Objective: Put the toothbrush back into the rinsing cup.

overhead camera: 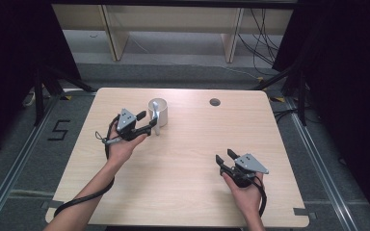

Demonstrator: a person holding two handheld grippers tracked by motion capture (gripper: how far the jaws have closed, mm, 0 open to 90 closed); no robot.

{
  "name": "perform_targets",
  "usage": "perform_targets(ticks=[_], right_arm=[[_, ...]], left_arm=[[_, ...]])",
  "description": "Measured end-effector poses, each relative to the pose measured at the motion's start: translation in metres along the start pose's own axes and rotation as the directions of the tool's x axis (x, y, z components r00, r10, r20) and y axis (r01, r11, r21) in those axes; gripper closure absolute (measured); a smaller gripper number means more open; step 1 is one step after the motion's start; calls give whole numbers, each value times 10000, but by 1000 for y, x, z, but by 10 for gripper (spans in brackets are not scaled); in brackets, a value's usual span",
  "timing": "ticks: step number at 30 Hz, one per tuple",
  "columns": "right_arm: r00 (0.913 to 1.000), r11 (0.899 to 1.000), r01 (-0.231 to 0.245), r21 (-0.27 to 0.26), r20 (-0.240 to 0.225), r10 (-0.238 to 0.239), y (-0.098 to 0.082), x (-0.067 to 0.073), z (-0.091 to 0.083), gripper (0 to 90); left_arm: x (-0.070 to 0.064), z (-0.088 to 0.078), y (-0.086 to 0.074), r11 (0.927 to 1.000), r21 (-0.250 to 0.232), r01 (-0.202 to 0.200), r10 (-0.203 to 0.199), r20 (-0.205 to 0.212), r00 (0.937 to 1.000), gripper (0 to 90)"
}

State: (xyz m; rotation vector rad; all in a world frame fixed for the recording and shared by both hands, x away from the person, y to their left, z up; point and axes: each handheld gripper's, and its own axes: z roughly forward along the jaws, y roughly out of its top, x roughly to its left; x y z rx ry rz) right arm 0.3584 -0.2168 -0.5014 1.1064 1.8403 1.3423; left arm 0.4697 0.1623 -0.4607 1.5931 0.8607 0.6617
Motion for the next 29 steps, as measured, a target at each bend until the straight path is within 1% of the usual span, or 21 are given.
perform_targets(ticks=[3, 4, 5, 6, 7, 8, 9, 10, 13, 14, 15, 16, 17, 19, 20, 22, 24, 25, 26, 27, 29], right_arm=[[10000, 10000, 23, 65, -6, -23, 0, 0, 0, 476], [9997, 9993, -227, 286, -57, 229, 0, 2, -1, 475], [9998, 9994, -191, 284, -57, 192, 0, 2, -1, 475], [9998, 9995, -182, 258, -113, 185, 0, 1, -1, 474], [9998, 9995, -182, 258, -113, 185, 0, 1, -1, 474], [9995, 9994, -325, 108, -32, 326, -1, 2, 0, 474], [9995, 9995, -306, 111, -18, 306, -1, 2, -1, 474], [9998, 9998, -180, 85, -65, 181, -1, 0, 0, 473], [9996, 9996, -262, 90, -50, 262, -1, 1, 0, 472], [9998, 9998, -167, 96, -52, 168, -1, 0, 0, 472], [9997, 9996, -247, 108, 16, 247, -1, 1, -1, 471], [9997, 9997, -230, 109, 21, 230, -1, 1, -1, 471], [9997, 9997, -218, 100, -67, 219, -1, 0, -1, 471], [9999, 9997, -48, 254, 92, 46, -1, -1, -2, 470], [10000, 9999, -64, 129, 48, 64, -1, -1, -1, 470], [9998, 9997, 110, 209, 141, -113, -1, -2, -3, 469], [9999, 9995, 104, 289, 97, -107, -2, -2, -2, 467], [9999, 9997, 7, 240, 140, -10, -3, -2, -2, 465], [9999, 9997, -78, 212, -86, 80, -3, -2, -1, 463], [9999, 9997, -78, 212, -86, 80, -3, -2, -1, 463], [10000, 9997, 99, 235, 5, -99, -4, -3, -1, 461]], left_arm=[[-1, -6, 0, 9998, 204, 52, -52, -7, 10000, 405], [-2, -13, -1, 9988, 421, 266, -258, -197, 9995, 400], [-2, -13, -1, 9988, 421, 266, -258, -197, 9995, 396], [-1, -19, -1, 9982, 494, 338, -330, -165, 9993, 390], [-1, -19, -1, 9982, 494, 338, -330, -165, 9993, 386], [2, -26, -1, 9990, 436, 44, -36, -169, 9999, 385], [2, -29, -1, 9988, 443, 214, -206, -190, 9996, 383], [3, -34, -1, 9989, 473, 73, -63, -210, 9998, 381], [6, -42, -2, 9988, 476, 94, -81, -258, 9996, 379], [8, -51, -3, 9989, 435, 166, -152, -323, 9994, 380], [10, -55, -4, 9989, 422, 181, -165, -372, 9992, 380], [10, -55, -4, 9989, 422, 181, -165, -372, 9992, 379], [12, -63, -7, 9986, 476, 213, -190, -475, 9987, 379], [14, -71, -11, 9983, 548, 211, -182, -516, 9985, 378], [15, -75, -14, 9983, 550, 214, -185, -530, 9984, 378], [15, -83, -22, 9979, 611, 211, -175, -586, 9981, 376], [15, -89, -31, 9973, 682, 269, -227, -612, 9979, 368], [15, -89, -31, 9973, 682, 269, -227, -612, 9979, 362], [14, -96, -39, 9968, 653, 455, -412, -656, 9970, 356], [14, -96, -39, 9968, 653, 455, -412, -656, 9970, 351], [13, -102, -48, 9968, 488, 630, -593, -722, 9956, 336]])
